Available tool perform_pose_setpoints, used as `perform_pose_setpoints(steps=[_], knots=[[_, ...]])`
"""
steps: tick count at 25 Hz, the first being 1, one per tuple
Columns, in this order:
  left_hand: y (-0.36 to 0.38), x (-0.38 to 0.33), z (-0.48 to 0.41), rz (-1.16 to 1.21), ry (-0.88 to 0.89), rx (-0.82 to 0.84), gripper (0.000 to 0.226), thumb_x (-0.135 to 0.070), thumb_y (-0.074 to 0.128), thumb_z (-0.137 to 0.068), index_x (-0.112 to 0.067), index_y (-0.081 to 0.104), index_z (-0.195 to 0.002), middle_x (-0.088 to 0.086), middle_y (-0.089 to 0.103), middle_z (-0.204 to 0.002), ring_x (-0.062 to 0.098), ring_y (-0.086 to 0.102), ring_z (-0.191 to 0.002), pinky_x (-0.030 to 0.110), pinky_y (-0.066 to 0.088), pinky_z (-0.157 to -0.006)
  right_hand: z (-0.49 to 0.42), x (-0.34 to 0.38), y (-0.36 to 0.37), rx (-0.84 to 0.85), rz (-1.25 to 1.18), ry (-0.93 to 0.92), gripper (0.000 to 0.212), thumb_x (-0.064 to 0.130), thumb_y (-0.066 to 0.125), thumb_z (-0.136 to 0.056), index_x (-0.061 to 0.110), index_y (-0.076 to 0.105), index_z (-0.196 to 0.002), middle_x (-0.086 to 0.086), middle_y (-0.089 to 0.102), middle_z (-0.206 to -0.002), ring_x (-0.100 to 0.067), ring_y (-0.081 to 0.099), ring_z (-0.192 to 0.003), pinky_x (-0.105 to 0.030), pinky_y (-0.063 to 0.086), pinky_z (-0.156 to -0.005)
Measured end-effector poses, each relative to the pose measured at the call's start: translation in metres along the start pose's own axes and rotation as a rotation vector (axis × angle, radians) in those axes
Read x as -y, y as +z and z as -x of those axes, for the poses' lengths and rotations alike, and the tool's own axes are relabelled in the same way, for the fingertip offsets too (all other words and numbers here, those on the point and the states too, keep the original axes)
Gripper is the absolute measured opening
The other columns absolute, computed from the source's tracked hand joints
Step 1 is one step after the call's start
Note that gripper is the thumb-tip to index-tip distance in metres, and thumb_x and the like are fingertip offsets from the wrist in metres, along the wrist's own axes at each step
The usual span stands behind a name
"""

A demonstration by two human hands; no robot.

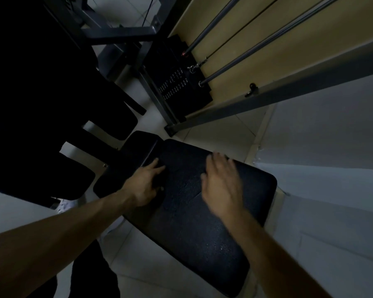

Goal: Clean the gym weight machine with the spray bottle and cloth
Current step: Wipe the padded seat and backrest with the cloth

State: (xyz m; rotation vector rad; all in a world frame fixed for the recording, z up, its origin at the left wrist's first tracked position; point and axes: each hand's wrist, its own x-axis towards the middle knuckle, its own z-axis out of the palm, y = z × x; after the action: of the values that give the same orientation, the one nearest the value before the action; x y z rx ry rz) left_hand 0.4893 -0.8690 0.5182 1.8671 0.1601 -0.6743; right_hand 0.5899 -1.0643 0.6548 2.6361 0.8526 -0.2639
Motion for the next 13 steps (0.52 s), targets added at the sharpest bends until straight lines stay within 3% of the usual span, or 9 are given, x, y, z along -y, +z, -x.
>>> perform_pose_setpoints(steps=[3, 6, 8, 11, 13], knots=[[-0.012, 0.010, -0.010, 0.025, -0.089, 0.005, 0.072, -0.025, 0.062, -0.100, -0.022, 0.024, -0.161, 0.004, 0.003, -0.171, 0.027, 0.017, -0.155, 0.037, 0.022, -0.125, 0.066, 0.056, 0.010, 0.102, -0.027, -0.282, 0.076, 0.032, 0.071, -0.086, 0.006, 0.045, -0.153, -0.016, 0.049, -0.154, -0.030, 0.042, -0.146, -0.048, 0.031, -0.123], [-0.016, 0.011, -0.013, 0.034, -0.090, 0.082, 0.079, -0.026, 0.064, -0.099, -0.025, 0.017, -0.162, 0.000, -0.001, -0.171, 0.023, 0.015, -0.155, 0.034, 0.021, -0.124, 0.072, 0.052, 0.005, 0.175, -0.062, -0.456, 0.087, 0.021, 0.083, -0.069, 0.011, 0.049, -0.149, -0.008, 0.057, -0.146, -0.024, 0.048, -0.140, -0.051, 0.027, -0.123], [-0.014, 0.012, -0.012, 0.033, -0.100, 0.093, 0.082, -0.024, 0.066, -0.097, -0.028, 0.015, -0.162, -0.004, -0.002, -0.170, 0.022, 0.014, -0.155, 0.035, 0.021, -0.124, 0.032, 0.020, 0.000, 0.123, -0.006, -0.375, 0.081, 0.014, 0.085, -0.066, 0.012, 0.058, -0.143, -0.006, 0.062, -0.140, -0.024, 0.055, -0.133, -0.054, 0.033, -0.120], [-0.011, 0.015, -0.011, 0.054, -0.096, 0.073, 0.083, -0.025, 0.067, -0.096, -0.031, 0.016, -0.162, -0.007, -0.001, -0.170, 0.022, 0.017, -0.155, 0.037, 0.024, -0.123, -0.030, -0.023, -0.002, 0.015, 0.045, -0.152, 0.050, 0.011, 0.070, -0.089, 0.008, 0.061, -0.138, -0.013, 0.058, -0.144, -0.031, 0.055, -0.132, -0.054, 0.033, -0.120], [-0.012, 0.017, -0.012, 0.062, -0.089, 0.069, 0.082, -0.026, 0.068, -0.096, -0.031, 0.017, -0.161, -0.007, 0.001, -0.170, 0.021, 0.018, -0.154, 0.036, 0.024, -0.122, -0.034, -0.009, 0.006, 0.015, 0.008, -0.070, 0.050, 0.013, 0.067, -0.093, 0.003, 0.058, -0.140, -0.020, 0.054, -0.148, -0.038, 0.052, -0.136, -0.053, 0.032, -0.121]])
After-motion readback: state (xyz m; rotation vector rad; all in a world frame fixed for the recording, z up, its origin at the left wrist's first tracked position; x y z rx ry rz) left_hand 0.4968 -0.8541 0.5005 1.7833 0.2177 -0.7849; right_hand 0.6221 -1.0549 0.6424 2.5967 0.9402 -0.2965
